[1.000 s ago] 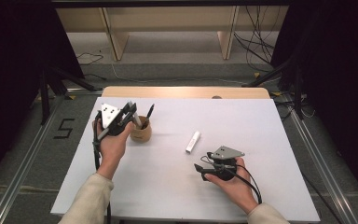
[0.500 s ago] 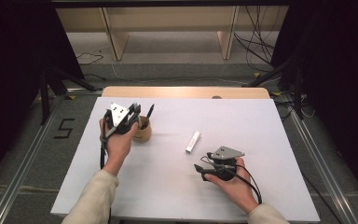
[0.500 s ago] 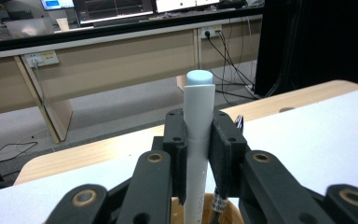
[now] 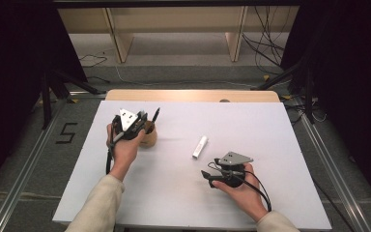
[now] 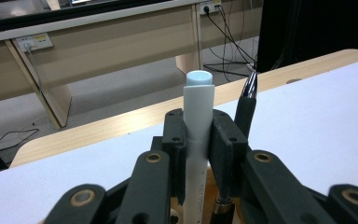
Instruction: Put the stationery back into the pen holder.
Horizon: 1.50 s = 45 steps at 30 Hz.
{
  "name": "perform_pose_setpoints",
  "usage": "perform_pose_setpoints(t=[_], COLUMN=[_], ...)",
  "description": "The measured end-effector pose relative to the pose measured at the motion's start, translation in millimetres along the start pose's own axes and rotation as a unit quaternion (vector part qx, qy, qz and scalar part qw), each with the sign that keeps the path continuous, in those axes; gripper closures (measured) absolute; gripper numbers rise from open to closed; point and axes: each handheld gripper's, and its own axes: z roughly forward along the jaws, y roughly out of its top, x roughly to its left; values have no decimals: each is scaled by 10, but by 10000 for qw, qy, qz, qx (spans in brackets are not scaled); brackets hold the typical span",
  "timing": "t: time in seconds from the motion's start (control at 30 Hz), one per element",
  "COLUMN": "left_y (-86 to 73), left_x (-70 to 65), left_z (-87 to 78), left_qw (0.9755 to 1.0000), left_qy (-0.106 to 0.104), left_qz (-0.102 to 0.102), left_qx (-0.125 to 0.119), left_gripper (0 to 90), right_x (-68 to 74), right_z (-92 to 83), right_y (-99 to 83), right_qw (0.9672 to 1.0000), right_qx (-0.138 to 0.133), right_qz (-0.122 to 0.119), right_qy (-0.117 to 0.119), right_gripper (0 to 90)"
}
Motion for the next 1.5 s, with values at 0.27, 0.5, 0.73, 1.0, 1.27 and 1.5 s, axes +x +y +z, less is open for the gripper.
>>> perform_pose_setpoints(t=[0.27, 0.5, 0.73, 1.0, 1.27, 1.5], left_y=[-27, 4, 39, -7, -49, -64], left_x=[-5, -2, 7, -102, -296, -512], left_z=[29, -41, -188, -319, -395, -389], left_qw=[9999, 9998, 9996, 9984, 9962, 9951], left_qy=[-105, -123, -217, -487, -795, -938], left_qz=[1, -126, -190, -258, -327, -304], left_qx=[19, -58, -44, 128, 118, 119], left_gripper=[708, 611, 548, 480, 449, 445], right_x=[-1, -2, -7, -19, -34, -42], right_z=[-3, -5, -6, -14, -21, -34], right_y=[-1, -1, -1, 2, -3, -4], right_qw=[10000, 10000, 10000, 10000, 10000, 10000], right_qx=[1, -9, -14, -3, -4, -39], right_qz=[4, 11, 4, 3, -9, 9], right_qy=[3, -2, -12, -37, -55, -90], right_gripper=[315, 315, 315, 313, 310, 307])
